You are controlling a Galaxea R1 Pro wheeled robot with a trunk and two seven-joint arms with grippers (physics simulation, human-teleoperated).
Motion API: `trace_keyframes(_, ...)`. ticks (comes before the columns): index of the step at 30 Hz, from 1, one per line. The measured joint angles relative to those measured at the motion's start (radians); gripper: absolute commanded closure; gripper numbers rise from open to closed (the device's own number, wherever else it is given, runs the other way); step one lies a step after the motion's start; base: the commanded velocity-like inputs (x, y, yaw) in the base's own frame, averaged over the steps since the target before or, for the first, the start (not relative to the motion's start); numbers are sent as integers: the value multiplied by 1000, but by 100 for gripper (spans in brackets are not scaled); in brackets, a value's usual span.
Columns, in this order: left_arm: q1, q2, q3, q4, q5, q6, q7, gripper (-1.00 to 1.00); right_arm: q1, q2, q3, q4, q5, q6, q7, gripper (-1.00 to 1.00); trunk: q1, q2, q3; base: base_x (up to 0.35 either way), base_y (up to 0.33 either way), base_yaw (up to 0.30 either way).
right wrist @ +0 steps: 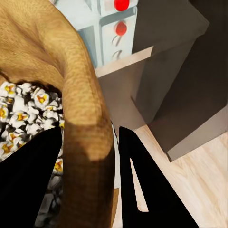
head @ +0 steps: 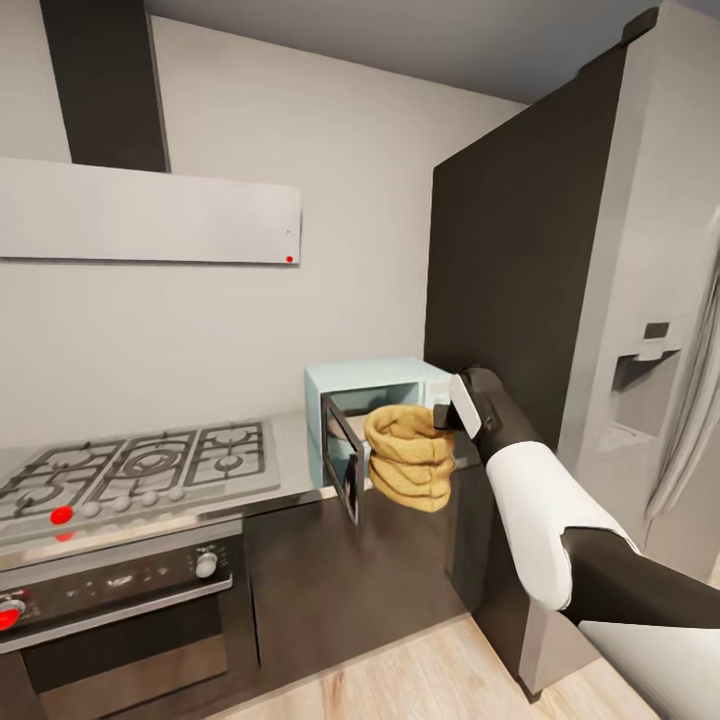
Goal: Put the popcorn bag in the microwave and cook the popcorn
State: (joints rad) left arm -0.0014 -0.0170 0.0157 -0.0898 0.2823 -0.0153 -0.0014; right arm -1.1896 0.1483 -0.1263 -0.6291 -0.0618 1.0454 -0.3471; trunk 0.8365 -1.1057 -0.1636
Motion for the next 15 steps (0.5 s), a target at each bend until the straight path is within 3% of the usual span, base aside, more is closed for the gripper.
trace_keyframes(11, 0, 0, 0, 0, 0, 0, 0, -100, 0, -1, 0, 9, -6, 0, 2, 100, 0, 0, 0, 112, 0, 0)
trace_keyframes(15, 0, -1, 0, 0, 0, 0, 0, -100, 1, -5, -1, 7, -11, 0, 60, 100, 0, 0, 0, 12, 0, 0)
